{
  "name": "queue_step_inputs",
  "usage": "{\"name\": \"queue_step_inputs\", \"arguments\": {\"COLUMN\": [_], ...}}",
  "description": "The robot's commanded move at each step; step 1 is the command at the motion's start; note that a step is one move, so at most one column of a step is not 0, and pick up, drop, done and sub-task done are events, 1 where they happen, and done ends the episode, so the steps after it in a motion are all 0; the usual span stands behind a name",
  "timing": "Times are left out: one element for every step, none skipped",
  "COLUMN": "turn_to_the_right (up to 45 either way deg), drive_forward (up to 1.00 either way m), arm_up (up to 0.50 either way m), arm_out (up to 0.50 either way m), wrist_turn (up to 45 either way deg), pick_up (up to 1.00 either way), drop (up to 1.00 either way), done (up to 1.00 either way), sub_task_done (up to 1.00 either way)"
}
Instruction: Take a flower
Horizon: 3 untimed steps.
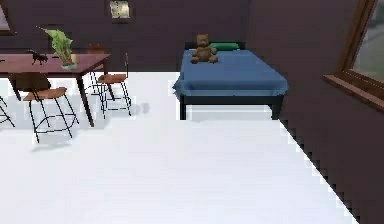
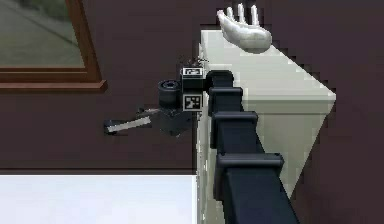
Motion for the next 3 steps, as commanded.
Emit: {"name": "queue_step_inputs", "arguments": {"turn_to_the_right": [0.0, 0.0, 0.0], "drive_forward": [0.00, 0.00, 0.00], "arm_up": [0.00, 0.00, 0.00], "arm_out": [0.00, 0.00, 0.00], "wrist_turn": [45.0, 0.0, 0.0], "pick_up": [0.00, 1.00, 0.00], "drop": [0.00, 0.00, 0.00], "done": [0.00, 0.00, 1.00], "sub_task_done": [0.00, 0.00, 0.00]}}
